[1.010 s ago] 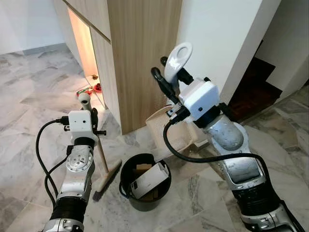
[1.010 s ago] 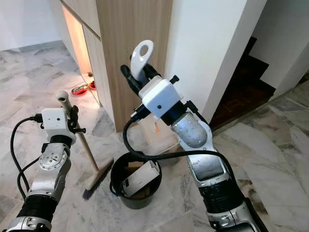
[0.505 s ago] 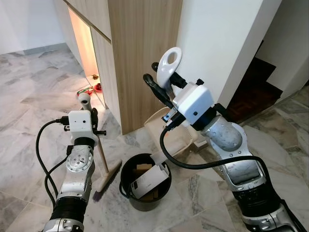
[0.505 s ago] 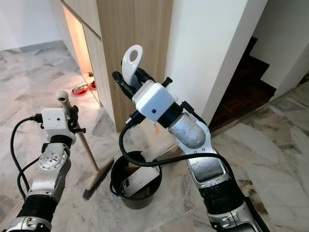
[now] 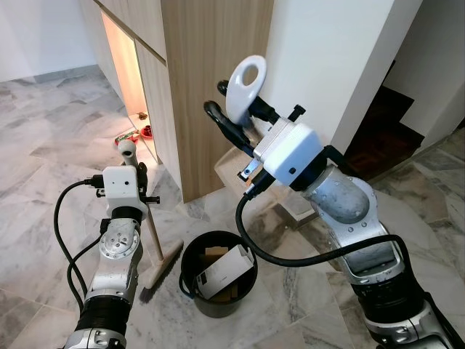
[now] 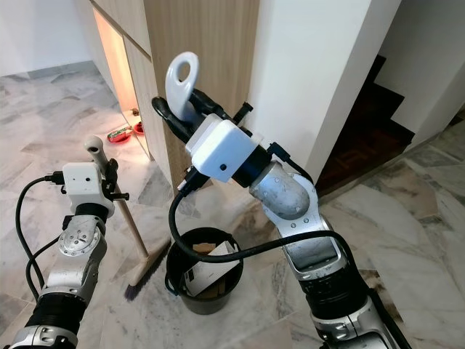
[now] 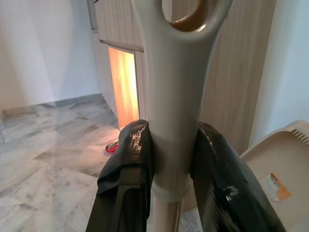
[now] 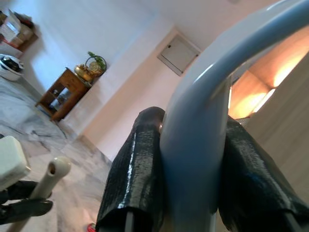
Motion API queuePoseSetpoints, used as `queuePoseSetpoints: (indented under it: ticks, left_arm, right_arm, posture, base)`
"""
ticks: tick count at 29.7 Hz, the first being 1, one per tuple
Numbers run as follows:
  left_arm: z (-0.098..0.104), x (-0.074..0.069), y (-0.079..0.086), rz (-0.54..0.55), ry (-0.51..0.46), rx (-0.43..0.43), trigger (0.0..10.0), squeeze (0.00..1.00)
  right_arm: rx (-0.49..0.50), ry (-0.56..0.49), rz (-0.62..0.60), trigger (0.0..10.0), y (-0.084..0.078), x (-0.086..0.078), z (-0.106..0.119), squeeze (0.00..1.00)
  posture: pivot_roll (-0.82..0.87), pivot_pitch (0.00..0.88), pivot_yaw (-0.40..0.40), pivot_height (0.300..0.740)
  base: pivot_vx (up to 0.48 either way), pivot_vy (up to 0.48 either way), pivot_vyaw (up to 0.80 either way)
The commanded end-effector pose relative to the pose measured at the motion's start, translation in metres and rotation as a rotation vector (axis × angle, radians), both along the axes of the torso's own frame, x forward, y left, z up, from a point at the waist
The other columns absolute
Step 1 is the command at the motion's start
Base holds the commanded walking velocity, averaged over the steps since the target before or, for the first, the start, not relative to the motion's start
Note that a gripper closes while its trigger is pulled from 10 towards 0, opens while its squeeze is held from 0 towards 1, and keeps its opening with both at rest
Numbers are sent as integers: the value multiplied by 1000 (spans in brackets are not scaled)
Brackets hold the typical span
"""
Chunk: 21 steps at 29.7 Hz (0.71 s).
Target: Sweep floor
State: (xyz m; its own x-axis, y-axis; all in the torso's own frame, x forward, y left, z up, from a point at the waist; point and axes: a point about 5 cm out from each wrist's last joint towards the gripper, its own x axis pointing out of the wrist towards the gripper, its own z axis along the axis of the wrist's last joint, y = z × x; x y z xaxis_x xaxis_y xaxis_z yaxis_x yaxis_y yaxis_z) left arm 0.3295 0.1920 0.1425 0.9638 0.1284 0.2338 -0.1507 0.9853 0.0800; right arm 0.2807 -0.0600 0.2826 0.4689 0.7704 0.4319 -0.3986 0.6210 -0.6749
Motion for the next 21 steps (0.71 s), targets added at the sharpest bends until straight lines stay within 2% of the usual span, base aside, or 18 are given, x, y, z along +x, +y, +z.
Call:
queuePoseSetpoints:
  ticks: [1,7,21]
  left_arm:
    - [14,4,-1,-4,-62,6,10000,0]
    - [14,4,-1,-4,-63,5,10000,0]
    - [14,4,-1,-4,-63,5,10000,0]
  right_arm:
    - [-7,-78,44,10000,5,-11,16,0]
    - [-7,-32,93,10000,7,-15,16,0]
    - [-7,-32,93,10000,7,-15,16,0]
  posture:
    - [34,0,-44,740]
    - [33,0,-44,740]
    - [33,0,-44,740]
  base:
    - [0,0,0]
    - [0,0,0]
    - [0,0,0]
